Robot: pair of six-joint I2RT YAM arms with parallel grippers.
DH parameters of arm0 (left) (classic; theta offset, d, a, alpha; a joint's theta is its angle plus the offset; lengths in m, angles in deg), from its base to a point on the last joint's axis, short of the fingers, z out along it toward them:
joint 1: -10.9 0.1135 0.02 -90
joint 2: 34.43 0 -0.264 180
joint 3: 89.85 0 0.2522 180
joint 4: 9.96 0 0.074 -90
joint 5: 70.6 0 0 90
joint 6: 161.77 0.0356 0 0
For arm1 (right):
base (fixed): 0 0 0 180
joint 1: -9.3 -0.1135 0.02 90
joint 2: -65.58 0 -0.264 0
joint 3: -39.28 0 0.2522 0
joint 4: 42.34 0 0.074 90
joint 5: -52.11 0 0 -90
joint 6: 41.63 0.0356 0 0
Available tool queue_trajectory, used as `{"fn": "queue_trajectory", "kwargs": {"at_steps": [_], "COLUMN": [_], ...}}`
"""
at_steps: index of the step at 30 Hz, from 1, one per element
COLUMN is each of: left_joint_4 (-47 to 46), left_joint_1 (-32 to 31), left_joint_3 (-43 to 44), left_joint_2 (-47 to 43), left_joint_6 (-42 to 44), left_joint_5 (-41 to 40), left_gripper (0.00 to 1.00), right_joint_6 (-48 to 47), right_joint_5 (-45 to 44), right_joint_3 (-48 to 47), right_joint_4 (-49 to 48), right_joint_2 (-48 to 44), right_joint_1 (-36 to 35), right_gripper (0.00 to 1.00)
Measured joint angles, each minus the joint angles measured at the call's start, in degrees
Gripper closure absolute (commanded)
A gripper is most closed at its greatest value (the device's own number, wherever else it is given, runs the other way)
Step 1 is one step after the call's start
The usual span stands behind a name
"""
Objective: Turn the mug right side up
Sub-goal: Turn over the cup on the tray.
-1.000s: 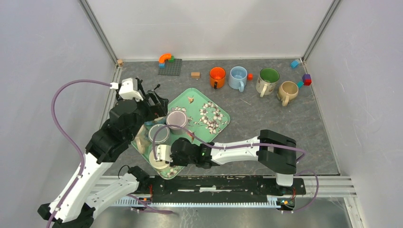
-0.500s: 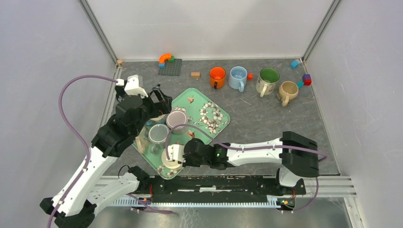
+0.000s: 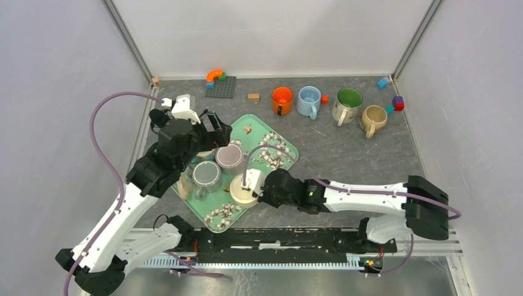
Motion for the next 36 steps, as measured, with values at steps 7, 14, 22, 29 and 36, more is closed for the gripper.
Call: {"fn": "queue_trajectory", "kwargs": {"at_steps": [7,14,22,29,36], "left_joint_4": [-2.3,-4.1,-7.9,-11.5,-16.7], "left_joint_1": [0.0,0.0,0.2,0.9,1.0], "left_joint_3": [0.0,0.0,-0.5,-4.3,-7.5], "left_joint_2": [3.1,6.1,7.3,7.5,8.5], "left_joint_6": [0.0,-0.2,-3.1,-6.5,-10.4], "left_joint_5": [5.7,12.3,20.4,27.3,33.7], "left_gripper": [0.00,0.00,0.00,0.00,0.02], "right_joint_6": [5.8,13.0,22.0,29.1,36.0], "right_joint_5": [2.8,6.6,11.5,14.2,18.2], "right_joint_3": [1.2,1.9,1.9,1.9,1.6], "right_joint_4": [1.2,-0.2,-5.5,-10.9,-17.3], "right_joint_2": [-7.3,-9.3,-9.3,-9.3,-9.3], "right_joint_1": [9.4,19.0,26.4,32.4,36.7], "right_gripper": [1.00,1.00,1.00,1.00,1.00]}}
